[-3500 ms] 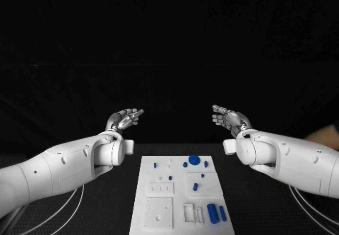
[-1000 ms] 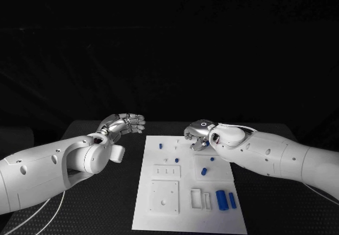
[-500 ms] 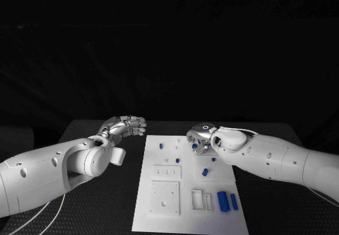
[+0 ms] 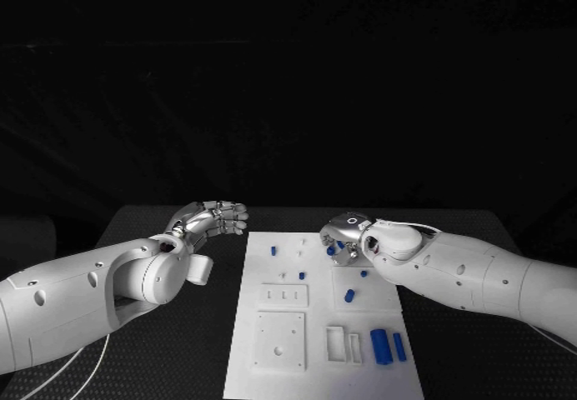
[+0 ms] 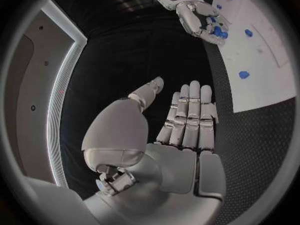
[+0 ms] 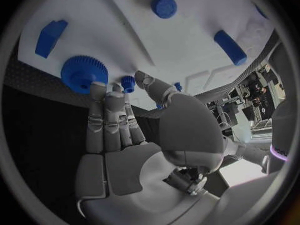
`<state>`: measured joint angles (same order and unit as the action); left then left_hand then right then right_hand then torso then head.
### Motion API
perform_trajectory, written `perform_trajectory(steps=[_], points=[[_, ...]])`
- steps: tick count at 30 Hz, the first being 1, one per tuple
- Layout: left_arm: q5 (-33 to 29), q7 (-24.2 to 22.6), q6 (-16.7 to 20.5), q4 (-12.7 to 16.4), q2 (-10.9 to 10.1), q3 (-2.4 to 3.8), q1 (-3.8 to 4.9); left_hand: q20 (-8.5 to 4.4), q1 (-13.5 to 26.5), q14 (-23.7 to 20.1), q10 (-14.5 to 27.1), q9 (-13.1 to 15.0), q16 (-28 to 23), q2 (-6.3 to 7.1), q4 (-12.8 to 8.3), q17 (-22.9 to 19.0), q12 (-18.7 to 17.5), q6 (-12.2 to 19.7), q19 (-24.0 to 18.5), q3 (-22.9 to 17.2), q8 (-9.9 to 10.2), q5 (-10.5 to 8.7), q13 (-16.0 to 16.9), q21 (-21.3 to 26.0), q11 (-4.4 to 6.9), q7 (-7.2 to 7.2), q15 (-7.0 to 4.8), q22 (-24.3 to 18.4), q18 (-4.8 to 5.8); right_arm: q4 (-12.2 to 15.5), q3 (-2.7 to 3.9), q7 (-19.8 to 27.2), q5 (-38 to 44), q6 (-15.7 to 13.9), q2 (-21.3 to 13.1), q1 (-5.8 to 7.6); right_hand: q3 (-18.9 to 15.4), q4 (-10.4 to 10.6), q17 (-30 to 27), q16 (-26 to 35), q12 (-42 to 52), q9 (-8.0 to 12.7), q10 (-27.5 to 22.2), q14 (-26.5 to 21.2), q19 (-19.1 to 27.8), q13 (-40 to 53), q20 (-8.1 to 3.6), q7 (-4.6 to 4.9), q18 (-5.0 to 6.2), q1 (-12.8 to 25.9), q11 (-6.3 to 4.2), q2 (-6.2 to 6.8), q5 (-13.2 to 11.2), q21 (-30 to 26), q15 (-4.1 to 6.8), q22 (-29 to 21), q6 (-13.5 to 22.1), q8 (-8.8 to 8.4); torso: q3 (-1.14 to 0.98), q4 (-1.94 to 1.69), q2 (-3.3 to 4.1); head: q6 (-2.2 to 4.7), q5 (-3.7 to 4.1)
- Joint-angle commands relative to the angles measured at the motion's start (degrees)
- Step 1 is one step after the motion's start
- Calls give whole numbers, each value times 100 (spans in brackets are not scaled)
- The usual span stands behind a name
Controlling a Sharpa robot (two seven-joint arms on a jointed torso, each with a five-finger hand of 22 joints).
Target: Assemble the parts on the task board
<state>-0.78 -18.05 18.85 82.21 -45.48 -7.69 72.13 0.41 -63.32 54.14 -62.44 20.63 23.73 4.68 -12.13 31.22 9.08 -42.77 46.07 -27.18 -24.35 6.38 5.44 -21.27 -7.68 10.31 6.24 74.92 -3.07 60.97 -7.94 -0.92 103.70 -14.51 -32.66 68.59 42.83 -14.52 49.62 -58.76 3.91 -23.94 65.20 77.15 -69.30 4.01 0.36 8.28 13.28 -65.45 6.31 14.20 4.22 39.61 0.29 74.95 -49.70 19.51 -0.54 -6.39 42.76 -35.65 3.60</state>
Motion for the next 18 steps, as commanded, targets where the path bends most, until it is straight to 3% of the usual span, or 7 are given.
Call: perform_trajectory(steps=[1, 10, 18], points=[[-18, -39, -99, 5, 11, 4, 2, -7, 61, -36, 49, -8, -27, 6, -34, 10, -31, 44, -43, -12, 28, 31, -7, -34, 6, 9, -11, 111, -82, 0, -5, -11, 101, 111, 8, -4, 94, 12, -15, -56, 29, -14, 92, -48, 6, 17, -56, 1, 172, -79, -12, -19, -59, 46, 0, 137, -68, 21, 0, 2, 30, 24, 14], [-18, -38, -106, -2, 20, 4, 2, -6, 66, -36, 50, -9, -30, 5, -34, 12, -34, 45, -44, -12, 30, 31, -8, -35, 6, 10, -11, 111, -83, 5, -5, 0, 142, 116, 20, -13, 200, 73, -52, -141, 157, -84, 446, -70, -3, 100, -67, -43, 172, -25, -85, -172, -126, 175, 68, 145, -324, 143, -2, -4, 59, 39, 29], [-18, -26, -110, 7, 9, 4, 2, -6, 69, -36, 52, -10, -33, 6, -37, 14, -38, 48, -46, -13, 32, 31, -9, -37, 5, 11, -10, 111, -84, 23, -5, -31, 282, 93, 15, -13, 283, 35, -52, -272, 302, -207, 890, -99, 13, 247, -105, -160, 172, 63, -268, -432, -143, 379, 251, 142, -716, 335, -4, 0, 85, 50, 36]])
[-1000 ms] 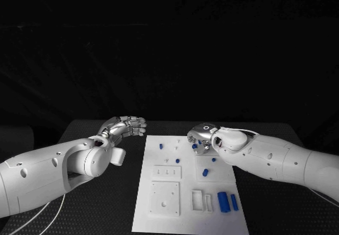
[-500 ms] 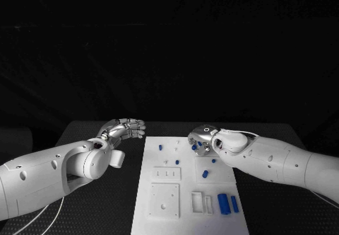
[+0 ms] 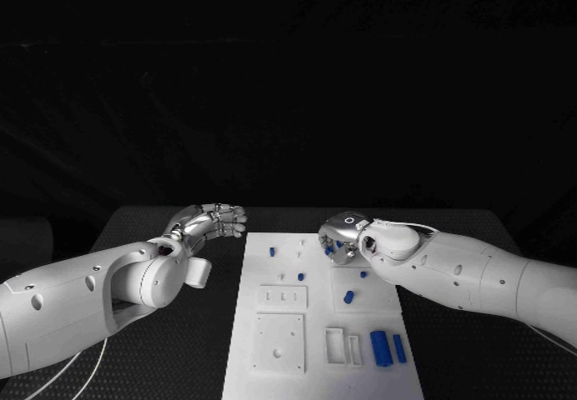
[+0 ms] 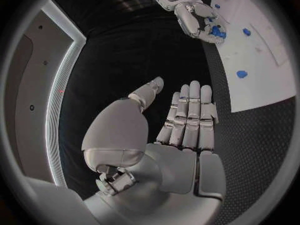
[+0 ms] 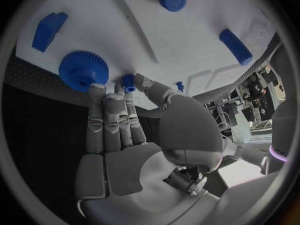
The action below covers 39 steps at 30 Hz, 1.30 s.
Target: Assemble the parts on the task board
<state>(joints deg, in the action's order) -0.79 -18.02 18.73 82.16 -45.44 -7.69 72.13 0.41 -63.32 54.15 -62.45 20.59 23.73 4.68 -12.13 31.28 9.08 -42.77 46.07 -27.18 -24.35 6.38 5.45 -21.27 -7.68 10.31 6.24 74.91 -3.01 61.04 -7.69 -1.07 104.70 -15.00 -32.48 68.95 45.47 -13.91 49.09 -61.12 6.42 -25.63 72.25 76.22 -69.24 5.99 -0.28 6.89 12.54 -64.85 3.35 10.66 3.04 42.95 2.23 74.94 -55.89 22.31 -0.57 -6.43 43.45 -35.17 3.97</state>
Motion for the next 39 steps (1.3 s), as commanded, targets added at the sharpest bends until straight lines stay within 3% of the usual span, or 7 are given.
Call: perform_trajectory(steps=[1, 8, 21, 30, 36, 37, 39], points=[[-16, -28, -98, 12, 6, 4, 3, -6, 70, -36, 52, -6, -33, 7, -37, 8, -38, 48, -46, -13, 32, 31, -10, -37, 5, 11, -10, 112, -90, 18, -30, -20, 197, 127, -4, -48, 19, -44, 4, -48, 61, -50, 219, -9, 7, 62, -43, -32, 246, 4, 13, -93, -25, 65, 72, 143, -129, 72, -1, 5, 18, 2, -1], [-16, -26, -99, 4, 11, 4, 3, -5, 74, -36, 56, -7, -37, 10, -42, 11, -43, 51, -48, -14, 35, 30, -12, -39, 3, 14, -10, 112, -91, 63, -30, -89, 242, -159, -7, -48, 42, -167, -8, -89, 121, -131, 436, -48, 38, 160, -48, -91, 246, 19, -77, -217, -25, 164, 160, 133, -306, 153, -3, 7, 26, 17, 3], [-17, -24, -98, -47, 67, 4, 3, -4, 80, -37, 66, -10, -46, 10, -49, 17, -55, 58, -51, -19, 39, 31, -17, -42, 3, 14, -8, 112, -92, 327, 15, -607, 346, -1118, 106, -44, 82, -201, -24, -108, 115, -166, 492, -49, 39, 202, -55, -118, 246, 17, -102, -199, -24, 215, 186, 129, -370, 170, -16, 12, 31, 125, 12], [-17, -20, -102, -85, 125, 4, 1, -3, 85, -38, 70, -11, -50, 9, -51, 19, -60, 60, -52, -21, 41, 31, -19, -44, 3, 13, -7, 112, -93, 253, 41, -776, 414, -1192, 330, -43, 127, -196, -31, -120, 100, -176, 507, -49, 35, 216, -58, -125, 246, 4, -107, -161, -24, 238, 191, 125, -388, 166, -38, 3, 43, 160, 6], [-17, -15, -99, -82, 136, 4, -1, -2, 87, -38, 72, -11, -54, 9, -53, 21, -63, 61, -54, -22, 42, 31, -20, -45, 4, 11, -7, 111, -93, 68, 67, -796, 439, -1207, 498, -17, 141, -189, -34, -123, 95, -179, 512, -49, 36, 221, -57, -126, 246, 4, -108, -150, -24, 245, 192, 124, -393, 163, -86, -20, 57, 181, 19], [-17, -14, -98, -80, 137, 4, -1, -2, 87, -38, 72, -11, -54, 9, -54, 22, -64, 61, -55, -22, 42, 31, -21, -45, 4, 11, -7, 111, -93, 47, 68, -792, 435, -1199, 511, -13, 143, -189, -35, -124, 94, -180, 512, -49, 36, 221, -57, -127, 246, 4, -108, -149, -24, 246, 192, 124, -394, 163, -80, -23, 60, 181, 20], [-17, -13, -101, -71, 139, 4, -1, -2, 88, -39, 72, -11, -55, 10, -55, 22, -65, 61, -55, -23, 42, 31, -21, -46, 5, 9, -6, 111, -93, -5, 68, -780, 431, -1193, 547, 0, 147, -186, -36, -125, 93, -181, 513, -49, 36, 223, -57, -127, 246, 5, -108, -146, -24, 248, 192, 124, -394, 162, -97, -32, 68, 179, 17]])
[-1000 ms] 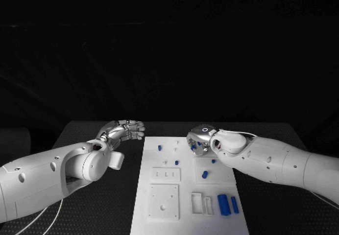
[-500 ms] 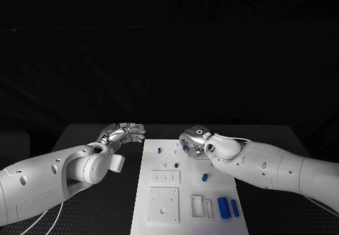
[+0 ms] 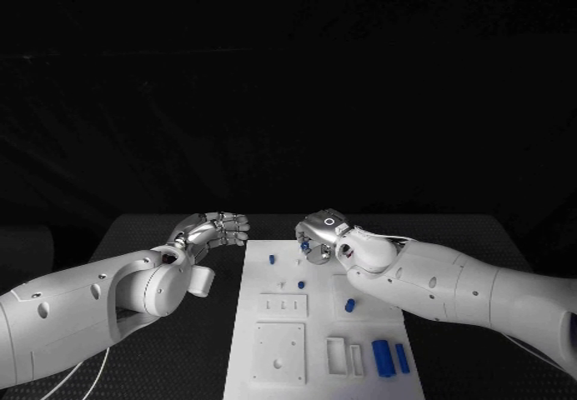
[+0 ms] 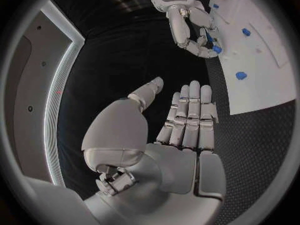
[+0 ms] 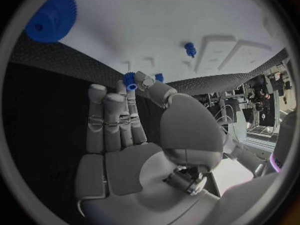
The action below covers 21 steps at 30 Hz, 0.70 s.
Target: Assemble the parts on the task board
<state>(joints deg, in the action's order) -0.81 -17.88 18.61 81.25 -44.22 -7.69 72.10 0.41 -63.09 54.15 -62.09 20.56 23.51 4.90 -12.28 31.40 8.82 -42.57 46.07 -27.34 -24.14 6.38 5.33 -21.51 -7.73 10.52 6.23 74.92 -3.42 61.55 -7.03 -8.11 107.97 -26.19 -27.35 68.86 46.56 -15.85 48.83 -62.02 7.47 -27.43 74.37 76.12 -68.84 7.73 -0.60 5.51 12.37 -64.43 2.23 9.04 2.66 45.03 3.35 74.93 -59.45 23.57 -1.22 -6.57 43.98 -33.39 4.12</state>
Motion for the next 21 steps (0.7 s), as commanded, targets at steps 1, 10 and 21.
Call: perform_trajectory(steps=[1, 10, 21], points=[[-15, -27, -89, 27, 16, 4, 1, -2, 65, -39, 37, -8, -34, -12, -40, 10, -40, 40, -56, -7, 20, 31, -9, -23, 10, -11, -6, 109, -52, -78, 2, -75, 104, -68, 51, 13, 41, 9, -10, -36, -14, 0, 302, -39, -4, 49, -25, 11, 263, -37, 4, 18, 13, 41, 80, 125, -39, 34, -38, -23, 17, 1, 0], [-13, -21, -89, 53, 11, 4, 2, -1, 67, -40, 36, -8, -38, -9, -45, 13, -43, 40, -59, -9, 20, 31, -10, -24, 12, -13, -5, 109, -52, -249, 2, -61, 100, -40, 162, 20, 58, 17, -15, -39, -20, -4, 307, -41, -1, 55, -23, 10, 263, -37, 3, 28, 13, 47, 81, 123, -43, 30, -79, -68, 47, -2, 5], [-8, -17, -85, 71, -2, 6, 3, -1, 66, -40, 35, -8, -43, -6, -50, 16, -45, 39, -62, -13, 20, 31, -11, -25, 13, -16, -5, 109, -53, -293, 1, 2, 61, 29, 236, 18, 70, 22, -19, -41, -27, -7, 310, -44, 3, 59, -22, 10, 263, -35, 3, 34, 13, 51, 81, 122, -43, 26, -96, -116, 90, -27, 8]])
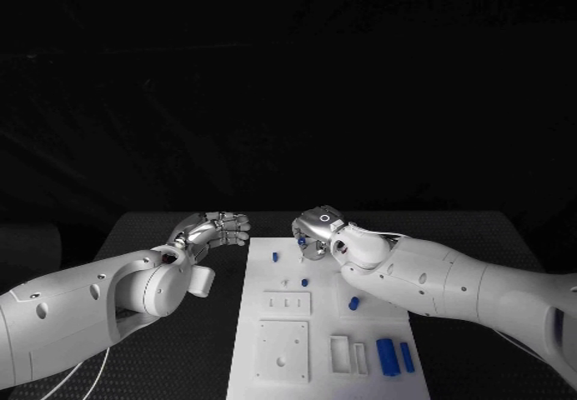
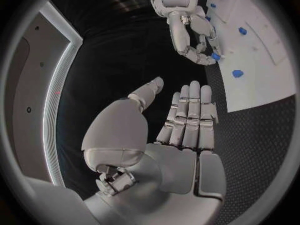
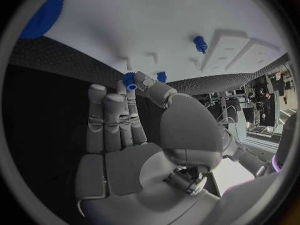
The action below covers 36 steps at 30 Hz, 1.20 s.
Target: Assemble the parts on the task board
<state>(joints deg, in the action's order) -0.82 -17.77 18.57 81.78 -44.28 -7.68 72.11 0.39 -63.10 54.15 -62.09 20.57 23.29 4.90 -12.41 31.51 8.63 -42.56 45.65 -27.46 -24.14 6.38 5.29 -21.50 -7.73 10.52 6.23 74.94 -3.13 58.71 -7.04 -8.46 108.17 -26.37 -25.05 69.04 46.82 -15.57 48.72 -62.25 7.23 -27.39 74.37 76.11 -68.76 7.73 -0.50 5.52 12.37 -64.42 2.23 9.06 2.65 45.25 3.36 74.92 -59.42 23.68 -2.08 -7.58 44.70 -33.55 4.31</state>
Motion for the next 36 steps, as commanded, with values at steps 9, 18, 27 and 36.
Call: perform_trajectory(steps=[9, 18, 27, 36], points=[[-5, -27, -79, 25, -10, 6, 2, 2, 68, -40, 35, -10, -23, -2, -40, 7, -27, 40, -21, -1, 21, 30, -8, -26, 13, -15, -4, 108, -82, -1, 1, -56, 94, 119, -16, -1, 51, -4, -9, -18, -7, -12, 311, -44, -2, 61, -32, 9, 263, -37, 3, 30, 15, 30, 81, 121, -47, 13, -3, -5, 19, -17, -20], [-4, -29, -79, 36, -23, 7, 3, 3, 71, -40, 37, -10, -26, 0, -42, 10, -30, 42, -23, -2, 22, 30, -9, -28, 14, -15, -4, 108, -82, 39, -1, -83, 144, 227, -52, -5, 58, -4, -12, -18, -9, -15, 316, -47, 2, 65, -31, 8, 263, -36, 2, 31, 14, 32, 82, 121, -50, 12, -12, -6, 27, -26, -21], [-3, -26, -80, 33, -27, 7, 3, 3, 72, -40, 37, -11, -30, 3, -45, 13, -33, 43, -25, -5, 23, 29, -10, -29, 14, -15, -3, 108, -82, 44, -1, -114, 150, 359, -66, -9, 66, -7, -15, -19, -12, -20, 325, -51, 7, 71, -28, 6, 263, -35, -1, 36, 14, 36, 84, 120, -57, 12, -18, 0, 29, -27, -23], [-3, -31, -73, 27, -12, 7, 3, 4, 76, -39, 38, -12, -33, 5, -46, 16, -37, 45, -26, -6, 24, 28, -12, -31, 14, -14, -3, 108, -82, 46, -5, -110, 150, 384, -19, -28, 70, -7, -18, -20, -17, -23, 326, -53, 13, 74, -25, 6, 263, -31, -1, 39, 14, 37, 84, 119, -57, 9, -15, -14, 36, -10, -19]])
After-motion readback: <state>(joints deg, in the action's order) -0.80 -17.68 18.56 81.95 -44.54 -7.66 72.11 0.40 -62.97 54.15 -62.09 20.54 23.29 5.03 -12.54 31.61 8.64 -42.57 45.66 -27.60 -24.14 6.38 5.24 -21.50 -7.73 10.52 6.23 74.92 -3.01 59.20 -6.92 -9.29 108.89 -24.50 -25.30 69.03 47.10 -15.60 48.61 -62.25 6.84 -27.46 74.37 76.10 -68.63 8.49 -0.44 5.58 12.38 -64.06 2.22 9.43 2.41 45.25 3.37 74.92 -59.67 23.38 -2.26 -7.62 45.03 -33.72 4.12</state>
